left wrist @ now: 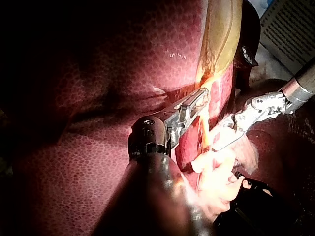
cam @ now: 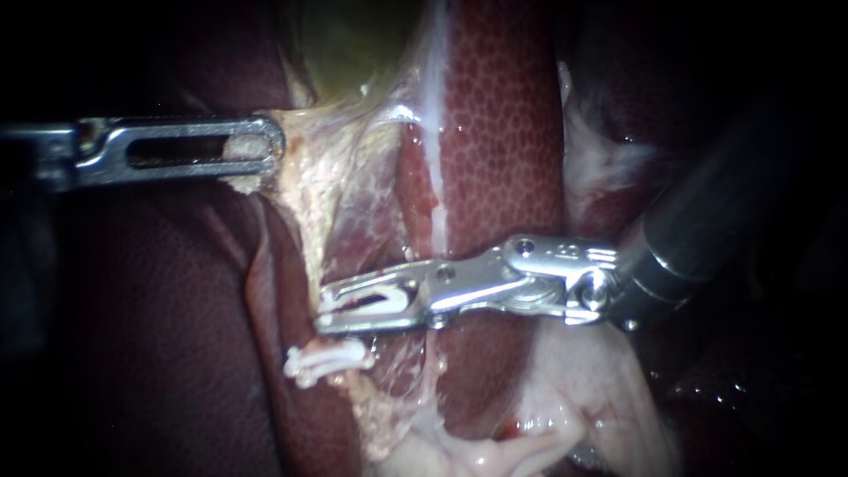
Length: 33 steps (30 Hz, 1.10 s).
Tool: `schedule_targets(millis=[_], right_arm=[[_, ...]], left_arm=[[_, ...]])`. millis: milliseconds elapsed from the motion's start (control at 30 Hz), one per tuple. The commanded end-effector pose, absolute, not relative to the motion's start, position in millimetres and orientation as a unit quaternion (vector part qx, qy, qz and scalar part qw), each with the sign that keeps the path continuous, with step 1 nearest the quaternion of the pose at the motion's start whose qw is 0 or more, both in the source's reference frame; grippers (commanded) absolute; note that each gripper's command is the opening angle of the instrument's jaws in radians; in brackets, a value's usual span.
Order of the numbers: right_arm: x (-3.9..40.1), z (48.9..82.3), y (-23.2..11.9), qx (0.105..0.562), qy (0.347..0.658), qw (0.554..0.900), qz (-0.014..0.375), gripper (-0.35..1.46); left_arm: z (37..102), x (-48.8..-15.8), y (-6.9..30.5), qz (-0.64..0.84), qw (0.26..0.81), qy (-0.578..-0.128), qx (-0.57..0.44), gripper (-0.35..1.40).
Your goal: Clipping third clip left tube
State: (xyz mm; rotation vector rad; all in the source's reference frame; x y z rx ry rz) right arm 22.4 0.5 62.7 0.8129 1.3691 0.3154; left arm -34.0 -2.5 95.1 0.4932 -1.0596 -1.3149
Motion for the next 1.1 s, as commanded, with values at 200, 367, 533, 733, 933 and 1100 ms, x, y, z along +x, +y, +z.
schedule_targets(millis=[200,367,533,733,933,1100], right_arm=[[21.3,62.2,1.3,0.360,0.611,0.690,0.148,0.18],[20.9,62.1,1.7,0.358,0.610,0.690,0.152,0.32],[21.1,62.2,1.8,0.357,0.610,0.691,0.152,0.37],[21.6,62.6,2.0,0.356,0.610,0.691,0.154,0.39],[21.8,63.7,2.5,0.354,0.609,0.692,0.157,0.42],[22.5,64.9,2.4,0.350,0.609,0.694,0.158,0.45]], left_arm=[[95.1,-34.0,-2.5,-0.576,0.637,-0.464,0.216,-0.13],[95.1,-34.0,-2.5,-0.576,0.637,-0.464,0.216,-0.13],[95.1,-34.0,-2.6,-0.576,0.637,-0.464,0.216,-0.13],[95.0,-34.0,-2.6,-0.576,0.637,-0.464,0.216,-0.13],[95.0,-34.0,-2.6,-0.576,0.637,-0.464,0.216,-0.13],[95.0,-34.1,-2.6,-0.576,0.637,-0.464,0.216,-0.13]])
